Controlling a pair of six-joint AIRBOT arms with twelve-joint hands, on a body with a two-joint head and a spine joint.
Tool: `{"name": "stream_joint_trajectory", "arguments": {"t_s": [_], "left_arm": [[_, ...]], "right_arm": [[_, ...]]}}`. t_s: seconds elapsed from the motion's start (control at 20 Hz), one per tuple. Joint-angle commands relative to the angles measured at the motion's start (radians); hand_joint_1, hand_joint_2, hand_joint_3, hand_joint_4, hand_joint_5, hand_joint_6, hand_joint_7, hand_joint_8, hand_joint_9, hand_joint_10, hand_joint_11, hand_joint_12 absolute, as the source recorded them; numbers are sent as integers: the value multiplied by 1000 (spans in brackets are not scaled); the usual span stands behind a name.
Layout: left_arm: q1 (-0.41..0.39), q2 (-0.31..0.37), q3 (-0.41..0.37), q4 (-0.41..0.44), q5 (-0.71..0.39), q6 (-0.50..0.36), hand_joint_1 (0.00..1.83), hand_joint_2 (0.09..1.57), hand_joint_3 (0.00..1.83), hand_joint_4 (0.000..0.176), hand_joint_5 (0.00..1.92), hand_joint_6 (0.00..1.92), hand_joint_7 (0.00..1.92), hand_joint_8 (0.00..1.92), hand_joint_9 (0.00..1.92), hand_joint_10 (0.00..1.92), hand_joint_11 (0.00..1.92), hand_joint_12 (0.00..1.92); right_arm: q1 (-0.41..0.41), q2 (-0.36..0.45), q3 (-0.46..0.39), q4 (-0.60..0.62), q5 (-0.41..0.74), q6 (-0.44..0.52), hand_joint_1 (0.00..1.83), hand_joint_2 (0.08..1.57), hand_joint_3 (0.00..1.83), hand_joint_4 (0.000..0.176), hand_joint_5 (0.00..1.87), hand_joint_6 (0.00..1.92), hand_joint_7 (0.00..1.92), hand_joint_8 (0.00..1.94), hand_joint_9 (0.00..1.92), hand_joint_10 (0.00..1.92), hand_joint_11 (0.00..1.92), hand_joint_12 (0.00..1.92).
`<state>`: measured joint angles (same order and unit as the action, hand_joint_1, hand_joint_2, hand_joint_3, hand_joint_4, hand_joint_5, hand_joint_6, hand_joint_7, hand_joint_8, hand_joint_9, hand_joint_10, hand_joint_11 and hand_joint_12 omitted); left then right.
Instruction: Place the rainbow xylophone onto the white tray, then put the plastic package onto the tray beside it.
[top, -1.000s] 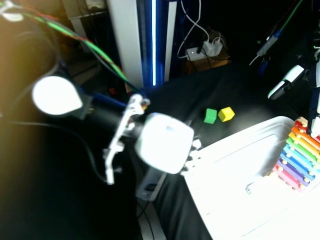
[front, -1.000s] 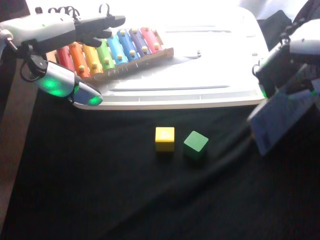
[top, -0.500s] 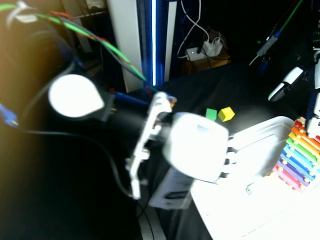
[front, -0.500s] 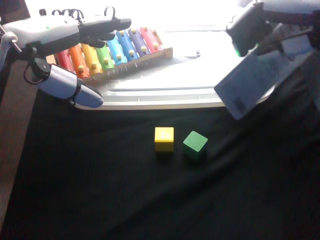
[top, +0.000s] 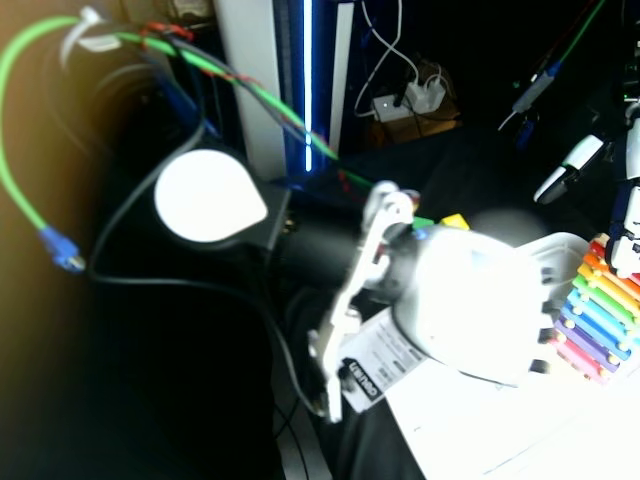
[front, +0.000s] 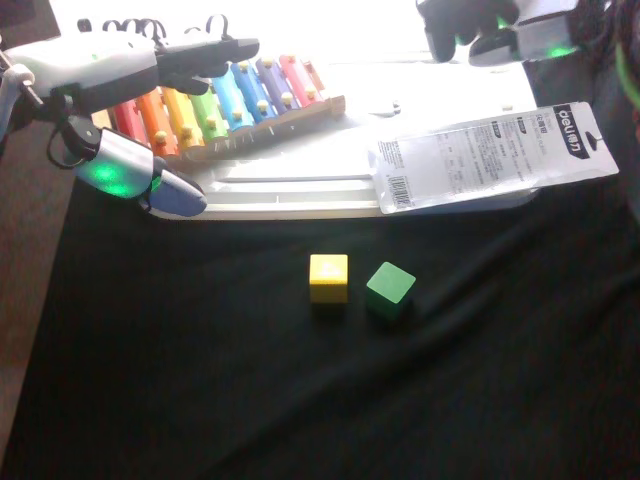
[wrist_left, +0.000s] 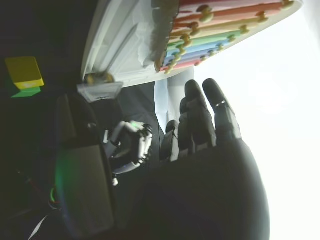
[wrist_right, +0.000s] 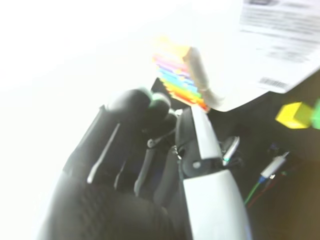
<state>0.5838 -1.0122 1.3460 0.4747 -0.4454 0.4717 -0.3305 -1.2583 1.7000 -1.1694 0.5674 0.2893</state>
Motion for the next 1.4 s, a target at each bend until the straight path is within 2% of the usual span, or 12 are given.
{"name": "stream_joint_trajectory", "arguments": {"t_s": [0.0,0.1,0.35,0.45,0.7,0.75,0.9,1.0,1.05,1.15,1.2,1.35], "left_arm": [[-6,0,3,-26,-90,-3,910,881,1,157,0,0,250,2,429,1,0,924],[-6,0,3,-26,-90,-3,896,891,4,166,0,0,241,0,436,3,0,956],[-5,4,2,-27,-90,-5,895,892,0,160,0,0,251,4,449,7,0,1007],[-4,4,1,-29,-91,-6,873,891,1,175,0,0,238,0,442,1,0,977],[27,20,-2,-64,-94,-3,848,903,2,172,0,0,250,4,446,2,0,936],[39,33,-10,-101,-92,28,770,900,0,176,0,0,214,0,387,1,0,792],[86,69,-46,-231,-113,148,730,901,0,176,0,0,201,1,379,5,0,880],[146,100,-71,-339,-155,220,1025,872,0,81,0,0,259,12,396,9,0,784],[177,118,-86,-396,-178,256,1053,868,0,61,0,0,254,5,376,4,0,800],[250,156,-126,-512,-236,338,981,886,5,63,0,0,267,4,423,18,35,965],[302,183,-153,-581,-284,376,959,899,9,87,0,0,274,6,441,24,35,970],[438,236,-206,-704,-427,396,897,916,4,82,0,0,299,4,478,19,69,947]], "right_arm": [[13,-2,8,58,43,2,1367,1169,0,0,826,1033,810,1339,885,1394,736,1740],[13,-4,9,58,43,3,1379,1140,0,0,900,903,853,1258,934,1343,826,1625],[13,3,-8,59,44,7,1456,1179,6,0,658,1296,726,1386,803,1440,699,1804],[13,22,-38,59,46,7,1358,1198,3,0,775,1147,721,1443,837,1477,849,1753],[13,99,-124,59,92,7,1497,1114,0,0,844,1045,860,1128,932,1128,947,1467],[13,129,-149,60,96,7,1377,1157,6,0,813,1047,836,1290,906,1366,886,1576],[10,185,-206,74,96,7,1384,1144,0,0,838,988,889,1234,932,1352,863,1637],[-3,216,-246,74,101,-3,1475,1147,0,0,787,1087,839,1255,874,1294,799,1560],[-15,226,-259,75,114,-3,1387,1160,2,0,781,1116,851,1266,890,1330,794,1527],[-48,248,-281,94,142,-3,1379,1162,1,0,768,1185,831,1235,903,1280,868,1393],[-81,258,-287,130,171,-3,1357,1169,0,0,759,1209,829,1239,909,1266,885,1291],[-153,267,-287,212,237,-3,1249,1138,0,0,862,1059,972,1090,916,939,781,1245]]}}
